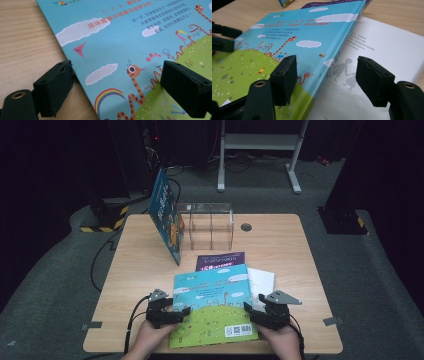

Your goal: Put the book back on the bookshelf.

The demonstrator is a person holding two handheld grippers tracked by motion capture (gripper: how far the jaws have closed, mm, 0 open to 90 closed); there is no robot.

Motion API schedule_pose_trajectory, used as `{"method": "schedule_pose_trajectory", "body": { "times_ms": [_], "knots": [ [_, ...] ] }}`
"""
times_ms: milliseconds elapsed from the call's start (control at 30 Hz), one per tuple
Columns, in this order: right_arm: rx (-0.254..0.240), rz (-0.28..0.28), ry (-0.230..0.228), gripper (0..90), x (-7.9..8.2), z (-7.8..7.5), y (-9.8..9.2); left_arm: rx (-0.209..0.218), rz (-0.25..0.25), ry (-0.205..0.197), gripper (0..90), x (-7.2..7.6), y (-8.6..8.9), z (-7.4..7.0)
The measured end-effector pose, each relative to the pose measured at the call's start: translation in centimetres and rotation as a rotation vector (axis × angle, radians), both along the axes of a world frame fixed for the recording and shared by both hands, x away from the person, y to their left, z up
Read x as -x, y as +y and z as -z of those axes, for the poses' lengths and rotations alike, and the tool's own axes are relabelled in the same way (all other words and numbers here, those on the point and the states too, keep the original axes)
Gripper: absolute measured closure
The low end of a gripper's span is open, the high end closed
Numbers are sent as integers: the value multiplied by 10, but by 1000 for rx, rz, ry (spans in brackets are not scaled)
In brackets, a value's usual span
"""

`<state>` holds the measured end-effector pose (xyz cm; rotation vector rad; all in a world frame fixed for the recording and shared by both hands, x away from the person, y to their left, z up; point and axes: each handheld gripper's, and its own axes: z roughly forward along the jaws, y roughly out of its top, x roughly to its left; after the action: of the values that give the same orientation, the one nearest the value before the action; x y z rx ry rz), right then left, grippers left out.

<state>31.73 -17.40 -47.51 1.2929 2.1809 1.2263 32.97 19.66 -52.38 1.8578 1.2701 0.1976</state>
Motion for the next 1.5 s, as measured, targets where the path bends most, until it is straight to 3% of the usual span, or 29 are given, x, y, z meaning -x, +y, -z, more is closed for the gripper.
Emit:
{"method": "schedule_pose_trajectory", "body": {
  "times_ms": [633,800,1000,1167,1500],
  "knots": [
    [11,-22,94,212,-10,4,20,29,9,-13,141,-1,2,2],
    [-8,-34,146,195,-15,5,23,28,3,-11,144,0,2,2],
    [5,-37,155,213,-16,3,25,19,-3,-17,152,1,0,2],
    [0,-23,156,302,-16,-2,23,13,-3,-19,160,1,0,2],
    [-17,-23,208,288,-21,-2,22,20,-4,-17,160,1,0,2]
  ]
}}
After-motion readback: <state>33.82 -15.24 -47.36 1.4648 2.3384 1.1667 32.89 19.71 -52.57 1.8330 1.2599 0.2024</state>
